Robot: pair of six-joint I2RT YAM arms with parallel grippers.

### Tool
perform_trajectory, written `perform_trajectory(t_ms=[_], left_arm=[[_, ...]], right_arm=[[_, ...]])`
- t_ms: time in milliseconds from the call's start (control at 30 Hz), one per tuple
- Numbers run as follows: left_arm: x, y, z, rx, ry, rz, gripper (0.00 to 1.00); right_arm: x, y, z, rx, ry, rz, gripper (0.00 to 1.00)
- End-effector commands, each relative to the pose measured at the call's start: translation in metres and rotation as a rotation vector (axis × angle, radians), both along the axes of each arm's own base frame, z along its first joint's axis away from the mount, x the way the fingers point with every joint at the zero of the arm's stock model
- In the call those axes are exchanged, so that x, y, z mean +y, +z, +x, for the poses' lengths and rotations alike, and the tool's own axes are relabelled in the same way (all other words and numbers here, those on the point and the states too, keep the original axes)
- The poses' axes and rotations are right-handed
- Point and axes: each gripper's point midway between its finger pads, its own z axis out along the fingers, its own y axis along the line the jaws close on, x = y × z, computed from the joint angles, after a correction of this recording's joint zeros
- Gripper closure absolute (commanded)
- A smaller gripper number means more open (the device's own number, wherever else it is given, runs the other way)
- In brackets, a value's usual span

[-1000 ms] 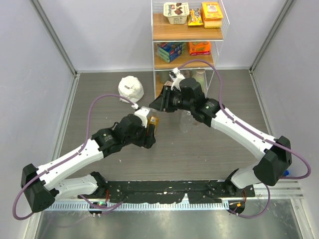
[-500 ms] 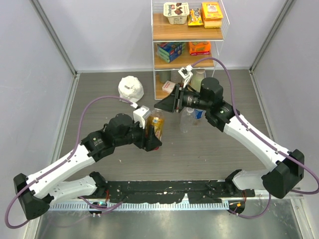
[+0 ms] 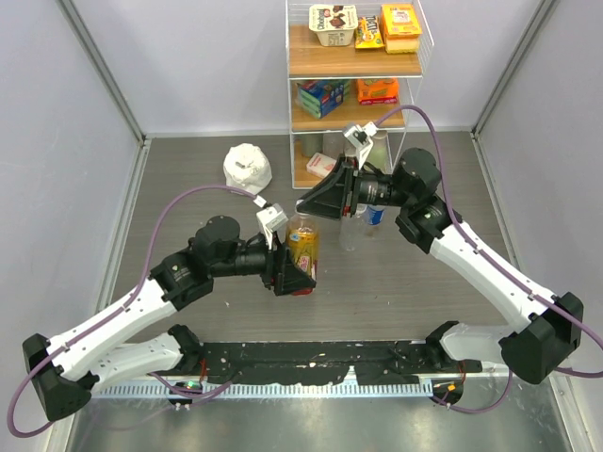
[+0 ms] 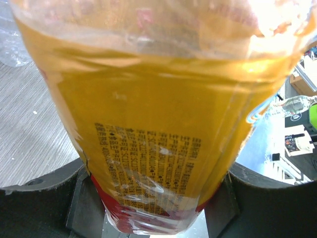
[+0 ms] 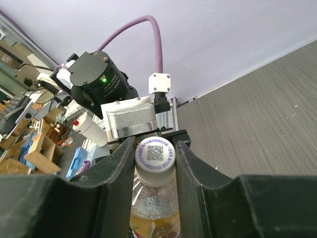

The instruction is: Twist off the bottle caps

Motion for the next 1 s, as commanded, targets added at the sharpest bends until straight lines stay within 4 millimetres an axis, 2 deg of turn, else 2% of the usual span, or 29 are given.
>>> perform_trajectory(t_ms=[0,167,233,267,300,333,367,400,433,567,633,667,700,733,767,800,833,867,967], left_arm=[[-0.006,0.018,-0.014,-0.056,-0.09,-0.078,1.0],[0.003,0.013,-0.005,-0.076,-0.011,-0.058,1.0],[0.006,0.009,-0.002,-0.078,0.013,-0.043,1.0],[0.007,0.005,-0.001,-0.075,0.021,-0.032,1.0],[0.008,0.004,0.0,-0.075,0.03,-0.025,1.0],[0.009,0.0,0.001,-0.069,0.037,-0.014,1.0],[0.01,-0.003,0.002,-0.067,0.043,-0.003,1.0],[0.01,-0.006,0.002,-0.059,0.047,0.007,1.0],[0.01,-0.009,0.004,-0.056,0.054,0.016,1.0],[0.012,-0.022,0.011,-0.044,0.089,0.071,1.0],[0.014,-0.031,0.015,-0.032,0.108,0.108,1.0],[0.015,-0.034,0.017,-0.028,0.119,0.126,1.0],[0.016,-0.038,0.02,-0.024,0.136,0.145,1.0],[0.018,-0.041,0.024,-0.022,0.158,0.166,1.0],[0.021,-0.045,0.028,-0.018,0.183,0.192,1.0],[0.023,-0.048,0.032,-0.015,0.203,0.214,1.0],[0.026,-0.051,0.035,-0.014,0.227,0.241,1.0],[0.029,-0.056,0.039,-0.012,0.25,0.272,1.0],[0.04,-0.064,0.053,-0.017,0.343,0.339,1.0]], right_arm=[[-0.001,0.018,-0.016,-0.072,0.044,0.053,0.99],[-0.005,0.02,-0.01,-0.068,0.007,0.06,0.99],[-0.008,0.022,-0.004,-0.062,-0.021,0.065,0.92],[-0.01,0.024,-0.003,-0.064,-0.03,0.074,0.85],[-0.012,0.024,0.0,-0.061,-0.044,0.079,0.73],[-0.014,0.029,0.001,-0.061,-0.053,0.093,0.67],[-0.015,0.028,0.003,-0.06,-0.064,0.099,0.56],[-0.017,0.031,0.004,-0.059,-0.074,0.11,0.51],[-0.018,0.032,0.007,-0.051,-0.085,0.113,0.41],[-0.019,0.031,0.017,-0.027,-0.127,0.115,0.17],[-0.019,0.023,0.026,0.008,-0.169,0.088,0.09],[-0.02,0.024,0.033,0.015,-0.206,0.083,0.08],[-0.02,0.015,0.039,0.037,-0.238,0.047,0.06],[-0.021,0.015,0.046,0.042,-0.277,0.041,0.06],[-0.023,0.005,0.051,0.066,-0.306,0.0,0.06],[-0.025,0.006,0.062,0.071,-0.365,-0.008,0.05],[-0.028,-0.005,0.067,0.103,-0.399,-0.047,0.05],[-0.032,-0.006,0.076,0.111,-0.463,-0.056,0.05],[-0.041,-0.024,0.089,0.162,-0.568,-0.128,0.05]])
